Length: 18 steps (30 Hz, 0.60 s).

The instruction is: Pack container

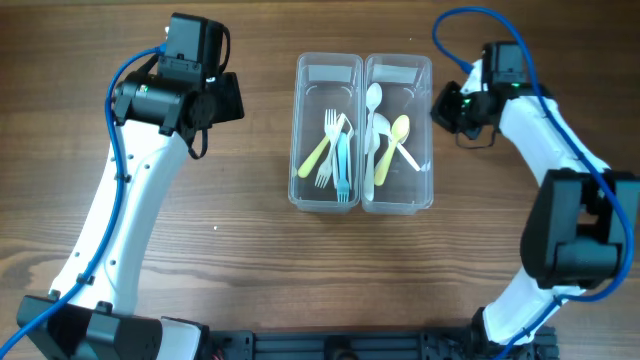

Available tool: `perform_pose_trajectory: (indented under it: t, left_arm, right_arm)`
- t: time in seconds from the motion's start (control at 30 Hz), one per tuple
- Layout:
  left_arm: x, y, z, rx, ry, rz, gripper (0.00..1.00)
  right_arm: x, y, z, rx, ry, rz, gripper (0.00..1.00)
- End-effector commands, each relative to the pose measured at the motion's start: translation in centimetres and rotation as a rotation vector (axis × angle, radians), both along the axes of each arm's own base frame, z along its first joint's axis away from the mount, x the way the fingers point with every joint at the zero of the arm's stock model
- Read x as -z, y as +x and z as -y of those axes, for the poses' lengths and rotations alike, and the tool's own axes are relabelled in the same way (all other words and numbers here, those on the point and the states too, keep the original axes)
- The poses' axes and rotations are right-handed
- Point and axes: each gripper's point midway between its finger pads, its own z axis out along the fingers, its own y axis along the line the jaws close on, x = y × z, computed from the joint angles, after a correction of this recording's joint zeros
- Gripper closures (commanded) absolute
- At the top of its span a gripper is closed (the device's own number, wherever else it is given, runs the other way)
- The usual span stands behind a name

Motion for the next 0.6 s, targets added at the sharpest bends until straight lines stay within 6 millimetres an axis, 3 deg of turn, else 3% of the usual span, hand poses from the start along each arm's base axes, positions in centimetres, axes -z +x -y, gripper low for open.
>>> perform_pose_trajectory:
  t: [0.0, 0.1, 0.2, 0.27, 0.37, 0.43, 0.5, 0.57]
  left_arm:
    - [0.7, 0.0, -0.4, -0.016, 0.014, -0.023, 0.36]
    - [1.5, -0.3, -0.5, -0.016, 0.023, -0.052, 0.35]
    - [2.5, -0.7, -0.9, -0.018, 0.037, -0.083, 0.34]
    - [2.3, -0.5, -1.6, -0.030, 0.042, -0.071, 0.36]
    - [1.1, 0.0, -2.4, -0.014, 0.054, -0.024, 0.49]
    - [-0.6, 0.1, -2.6, 0.001, 0.056, 0.035, 0.54]
    - [-3.6, -0.2, -2.6, 0.020, 0.052, 0.134, 0.54]
    - [-6.8, -1.0, -2.8, 0.015, 0.034, 0.236, 0.52]
  right_arm:
    - [0.3, -0.6, -3.6, -0.128, 0.044, 0.009, 0.96]
    - [0.6, -0.4, -2.9, -0.109, -0.017, 0.011, 0.96]
    - [0.3, 0.3, 0.3, -0.041, -0.101, 0.031, 0.96]
    - [-1.5, 1.1, 2.3, -0.059, -0.144, 0.103, 0.96]
    - [-7.3, 1.8, 4.8, -0.101, -0.215, 0.271, 0.96]
    - [-12.7, 1.7, 5.6, -0.122, -0.271, 0.418, 0.96]
    - [-19.1, 0.6, 5.6, -0.139, -0.326, 0.591, 0.96]
    - [-23.8, -0.9, 5.4, -0.139, -0.360, 0.712, 0.96]
